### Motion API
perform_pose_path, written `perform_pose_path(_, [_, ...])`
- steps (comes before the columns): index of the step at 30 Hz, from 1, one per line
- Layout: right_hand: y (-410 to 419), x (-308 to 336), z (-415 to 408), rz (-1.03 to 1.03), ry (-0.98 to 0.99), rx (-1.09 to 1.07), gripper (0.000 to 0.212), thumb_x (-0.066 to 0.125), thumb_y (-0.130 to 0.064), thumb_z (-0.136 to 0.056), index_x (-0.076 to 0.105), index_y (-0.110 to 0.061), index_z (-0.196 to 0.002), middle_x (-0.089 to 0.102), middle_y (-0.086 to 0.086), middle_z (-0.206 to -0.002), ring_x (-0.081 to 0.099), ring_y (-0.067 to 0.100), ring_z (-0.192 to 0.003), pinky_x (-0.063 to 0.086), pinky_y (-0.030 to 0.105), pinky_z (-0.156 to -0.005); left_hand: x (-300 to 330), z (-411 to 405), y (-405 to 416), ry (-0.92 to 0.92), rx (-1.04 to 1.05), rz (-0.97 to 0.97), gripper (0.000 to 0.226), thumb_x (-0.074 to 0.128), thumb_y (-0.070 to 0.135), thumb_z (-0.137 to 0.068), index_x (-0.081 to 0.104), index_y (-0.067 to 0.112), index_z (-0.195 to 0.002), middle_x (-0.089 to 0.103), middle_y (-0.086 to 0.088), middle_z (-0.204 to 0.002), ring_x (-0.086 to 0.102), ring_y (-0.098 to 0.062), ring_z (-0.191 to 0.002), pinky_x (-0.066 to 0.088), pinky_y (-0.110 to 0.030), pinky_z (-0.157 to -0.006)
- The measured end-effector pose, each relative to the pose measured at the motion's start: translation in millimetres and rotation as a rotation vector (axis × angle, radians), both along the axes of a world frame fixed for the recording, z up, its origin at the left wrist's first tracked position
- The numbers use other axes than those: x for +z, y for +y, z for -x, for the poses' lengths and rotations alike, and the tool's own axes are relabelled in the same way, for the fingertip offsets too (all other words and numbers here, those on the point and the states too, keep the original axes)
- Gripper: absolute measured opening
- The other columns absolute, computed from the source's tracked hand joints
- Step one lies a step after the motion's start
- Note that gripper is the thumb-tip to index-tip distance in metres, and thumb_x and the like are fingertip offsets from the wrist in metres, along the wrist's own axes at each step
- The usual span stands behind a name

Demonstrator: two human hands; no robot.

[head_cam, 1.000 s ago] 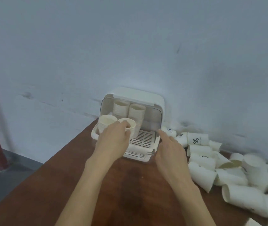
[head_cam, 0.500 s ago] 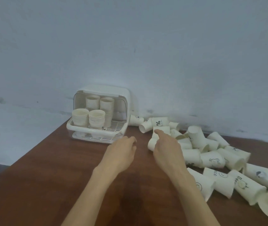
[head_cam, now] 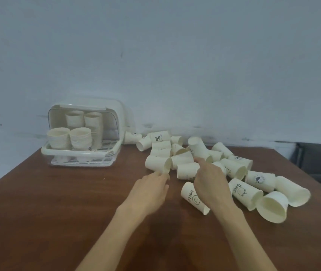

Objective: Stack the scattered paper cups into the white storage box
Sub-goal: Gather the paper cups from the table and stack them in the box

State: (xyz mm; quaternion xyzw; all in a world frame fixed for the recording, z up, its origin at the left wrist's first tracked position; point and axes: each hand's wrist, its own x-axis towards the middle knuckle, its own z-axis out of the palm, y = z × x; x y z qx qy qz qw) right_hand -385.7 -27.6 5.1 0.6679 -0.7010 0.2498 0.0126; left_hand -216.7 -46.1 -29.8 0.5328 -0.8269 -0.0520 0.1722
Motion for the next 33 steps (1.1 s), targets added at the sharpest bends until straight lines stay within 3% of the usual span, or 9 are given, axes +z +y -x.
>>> perform_pose_path(4, [4.9, -8.7, 26.3, -0.012, 0.020, -0.054, 0.057, 0.037, 0.000, -0.083, 0.043, -0.016, -0.137, 0.062, 0.009, -0.105, 0.055, 0.031, -0.102, 0.039, 0.037, -0.073, -8.2, 22.9, 5.2, -0.054, -0.057, 0.005, 0.027, 0.038, 0.030, -0.100, 0.049, 0.023, -0.123, 0.054, 0.001, -0.115, 0.056, -0.029, -0.105, 0.047, -0.044, -0.083])
perform_pose_path(7, [12.5, -11.5, 43.0, -0.043, 0.023, -0.106, 0.056, 0.037, 0.000, -0.084, 0.044, -0.016, -0.137, 0.060, 0.009, -0.116, 0.055, 0.032, -0.107, 0.042, 0.039, -0.078, -14.8, 42.3, 11.4, -0.104, -0.110, 0.025, 0.022, 0.039, 0.023, -0.098, 0.048, 0.021, -0.118, 0.052, -0.001, -0.105, 0.057, -0.030, -0.095, 0.046, -0.043, -0.075])
perform_pose_path(11, [21.5, -13.0, 63.4, -0.061, 0.042, -0.160, 0.053, 0.038, 0.000, -0.086, 0.046, -0.017, -0.135, 0.055, 0.009, -0.106, 0.055, 0.033, -0.101, 0.035, 0.035, -0.068, -18.1, 64.9, 22.9, -0.162, -0.242, 0.052, 0.026, 0.040, 0.011, -0.094, 0.039, 0.022, -0.118, 0.049, -0.003, -0.099, 0.055, -0.032, -0.086, 0.037, -0.039, -0.062])
perform_pose_path(16, [26.6, -22.0, 81.8, -0.087, 0.087, -0.191, 0.047, 0.040, -0.002, -0.085, 0.049, -0.017, -0.129, 0.063, 0.009, -0.106, 0.055, 0.031, -0.100, 0.028, 0.034, -0.066, -18.5, 81.0, 29.1, -0.301, -0.322, 0.080, 0.056, 0.041, 0.005, -0.091, 0.022, 0.027, -0.138, 0.052, -0.010, -0.103, 0.055, -0.035, -0.084, 0.037, -0.038, -0.062])
perform_pose_path(21, [29.0, -39.3, 93.8, -0.064, 0.081, -0.182, 0.045, 0.043, -0.007, -0.085, 0.051, -0.021, -0.128, 0.065, 0.006, -0.113, 0.057, 0.031, -0.106, 0.033, 0.034, -0.069, -18.5, 89.7, 31.5, -0.463, -0.294, 0.148, 0.061, 0.046, 0.005, -0.092, 0.020, 0.016, -0.146, 0.053, -0.014, -0.113, 0.057, -0.035, -0.097, 0.036, -0.036, -0.065])
perform_pose_path(29, [31.5, -49.1, 92.7, -0.106, 0.102, -0.216, 0.049, 0.038, -0.007, -0.087, 0.048, -0.018, -0.133, 0.065, 0.007, -0.114, 0.052, 0.031, -0.098, 0.024, 0.031, -0.073, -21.3, 85.4, 25.6, -0.536, -0.237, 0.202, 0.033, 0.049, -0.001, -0.091, 0.047, 0.003, -0.124, 0.056, -0.013, -0.115, 0.055, -0.031, -0.105, 0.032, -0.035, -0.064])
perform_pose_path(31, [33.6, -47.1, 89.3, -0.128, 0.071, -0.228, 0.042, 0.037, -0.005, -0.087, 0.050, -0.014, -0.126, 0.065, 0.011, -0.110, 0.039, 0.029, -0.086, 0.025, 0.032, -0.071, -22.2, 80.9, 22.3, -0.547, -0.219, 0.216, 0.036, 0.055, -0.002, -0.087, 0.048, 0.004, -0.122, 0.058, -0.012, -0.112, 0.055, -0.029, -0.103, 0.031, -0.035, -0.063])
perform_pose_path(33, [36.2, -45.1, 85.5, -0.146, -0.017, -0.265, 0.027, 0.036, -0.003, -0.086, 0.051, -0.011, -0.107, 0.060, 0.012, -0.091, 0.029, 0.024, -0.081, 0.030, 0.034, -0.068, -21.0, 75.3, 20.6, -0.538, -0.199, 0.232, 0.038, 0.057, -0.003, -0.085, 0.050, 0.005, -0.121, 0.060, -0.010, -0.108, 0.055, -0.027, -0.099, 0.030, -0.034, -0.062])
